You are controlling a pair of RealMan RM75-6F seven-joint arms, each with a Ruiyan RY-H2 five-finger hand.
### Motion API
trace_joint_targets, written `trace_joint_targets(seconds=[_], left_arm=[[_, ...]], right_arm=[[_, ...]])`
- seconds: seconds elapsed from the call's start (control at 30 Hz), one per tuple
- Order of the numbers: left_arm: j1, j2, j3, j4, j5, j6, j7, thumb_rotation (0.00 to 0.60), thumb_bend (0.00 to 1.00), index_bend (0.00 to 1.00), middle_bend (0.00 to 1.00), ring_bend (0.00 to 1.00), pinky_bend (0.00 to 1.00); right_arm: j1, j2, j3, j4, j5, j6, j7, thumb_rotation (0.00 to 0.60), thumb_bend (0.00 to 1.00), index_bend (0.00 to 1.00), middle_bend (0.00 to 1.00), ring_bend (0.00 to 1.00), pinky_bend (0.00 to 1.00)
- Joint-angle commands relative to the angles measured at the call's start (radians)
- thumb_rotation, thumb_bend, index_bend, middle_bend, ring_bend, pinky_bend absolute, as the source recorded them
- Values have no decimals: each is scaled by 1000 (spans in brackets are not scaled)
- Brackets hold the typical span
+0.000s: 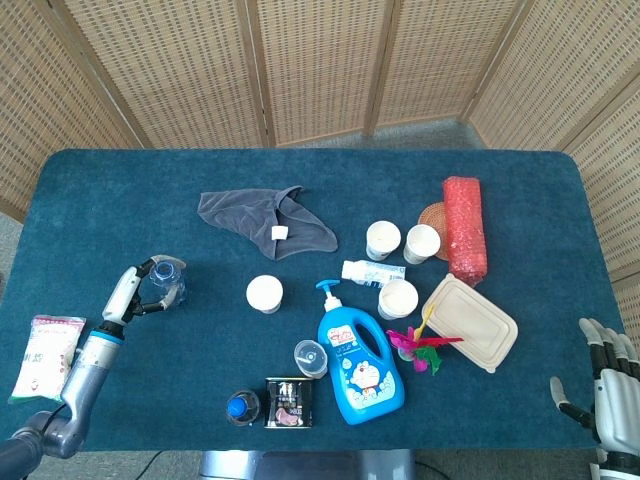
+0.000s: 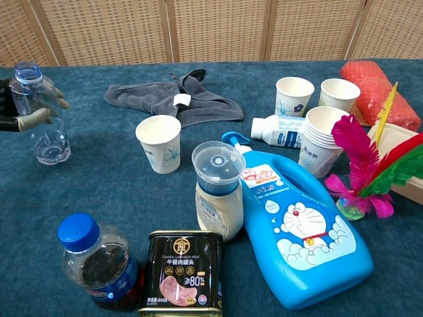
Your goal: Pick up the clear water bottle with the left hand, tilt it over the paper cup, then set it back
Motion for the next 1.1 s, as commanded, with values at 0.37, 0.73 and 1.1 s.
trace_joint_targets(seconds=[0.37, 0.73, 1.1], left_arm=[[-64, 278, -3, -302, -6, -107, 260, 582, 612, 353, 378, 388, 520], [-148, 368, -27, -371, -57, -243, 408, 589, 613, 352, 379, 389, 520], [-216, 369, -30, -365, -47, -308, 464, 587, 612, 352, 382, 388, 517]], right_arm=[[0, -4, -2, 5, 2, -7, 3, 600, 393, 0, 31, 0, 0], [1, -13, 0, 4, 6, -9, -5, 600, 394, 0, 30, 0, 0], [-7, -11, -3, 6, 8, -5, 2, 600, 394, 0, 31, 0, 0]])
